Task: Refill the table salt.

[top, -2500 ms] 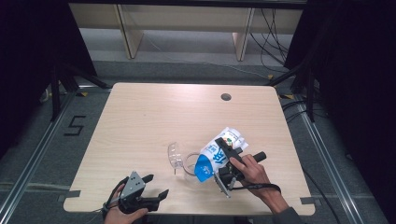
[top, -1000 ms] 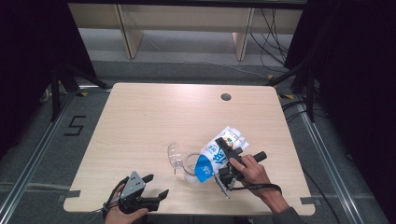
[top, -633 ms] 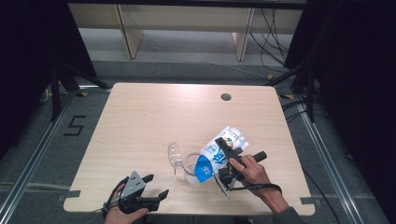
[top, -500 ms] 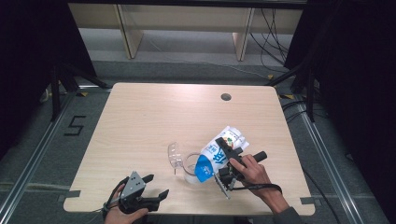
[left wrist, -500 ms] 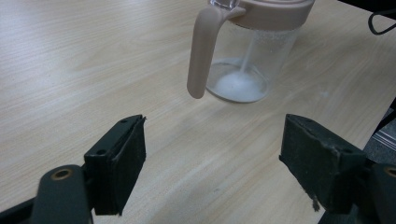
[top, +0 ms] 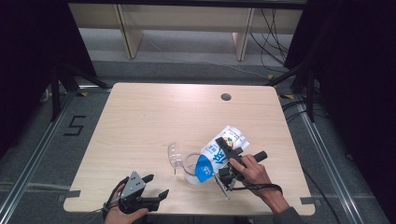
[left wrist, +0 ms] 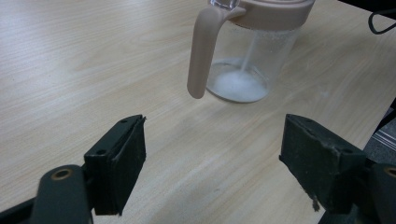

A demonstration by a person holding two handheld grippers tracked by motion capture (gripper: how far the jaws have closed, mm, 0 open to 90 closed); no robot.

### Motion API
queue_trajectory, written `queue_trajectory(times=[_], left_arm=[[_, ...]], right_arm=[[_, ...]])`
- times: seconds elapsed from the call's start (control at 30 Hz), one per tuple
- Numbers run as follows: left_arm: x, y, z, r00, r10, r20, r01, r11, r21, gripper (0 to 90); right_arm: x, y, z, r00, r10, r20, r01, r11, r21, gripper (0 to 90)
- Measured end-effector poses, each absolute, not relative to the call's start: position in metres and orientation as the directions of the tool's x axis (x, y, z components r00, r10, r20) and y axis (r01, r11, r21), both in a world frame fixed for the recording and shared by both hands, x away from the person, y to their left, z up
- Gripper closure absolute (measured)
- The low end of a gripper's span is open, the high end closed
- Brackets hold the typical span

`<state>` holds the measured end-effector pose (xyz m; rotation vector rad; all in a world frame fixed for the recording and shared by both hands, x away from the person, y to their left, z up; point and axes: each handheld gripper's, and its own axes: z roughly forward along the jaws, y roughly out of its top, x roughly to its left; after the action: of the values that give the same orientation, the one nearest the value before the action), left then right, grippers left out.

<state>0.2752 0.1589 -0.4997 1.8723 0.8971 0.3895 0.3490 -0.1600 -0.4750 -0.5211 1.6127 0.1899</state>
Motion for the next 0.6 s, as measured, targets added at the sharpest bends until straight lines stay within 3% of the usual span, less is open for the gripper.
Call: queue_trajectory(times=[0.3,0.4,0.47,0.6], left_arm=[[0.2752,0.1589,-0.4997,0.675,0.729,-0.116,0.412,-0.242,0.878,21.8],[0.2754,0.1590,-0.4997,0.676,0.728,-0.115,0.411,-0.243,0.879,21.8],[0.2751,0.1595,-0.4991,0.675,0.730,-0.105,0.409,-0.252,0.877,21.8],[0.2748,0.1592,-0.4992,0.672,0.732,-0.111,0.413,-0.247,0.876,21.8]], right_arm=[[0.3498,-0.1603,-0.4748,-0.015,-0.207,-0.978,-0.448,0.876,-0.178,53.4],[0.3481,-0.1614,-0.4773,-0.055,-0.182,-0.982,-0.417,0.898,-0.143,53.5],[0.3488,-0.1601,-0.4742,-0.019,-0.222,-0.975,-0.434,0.880,-0.192,53.5],[0.3489,-0.1598,-0.4745,-0.013,-0.226,-0.974,-0.436,0.878,-0.198,53.7]])
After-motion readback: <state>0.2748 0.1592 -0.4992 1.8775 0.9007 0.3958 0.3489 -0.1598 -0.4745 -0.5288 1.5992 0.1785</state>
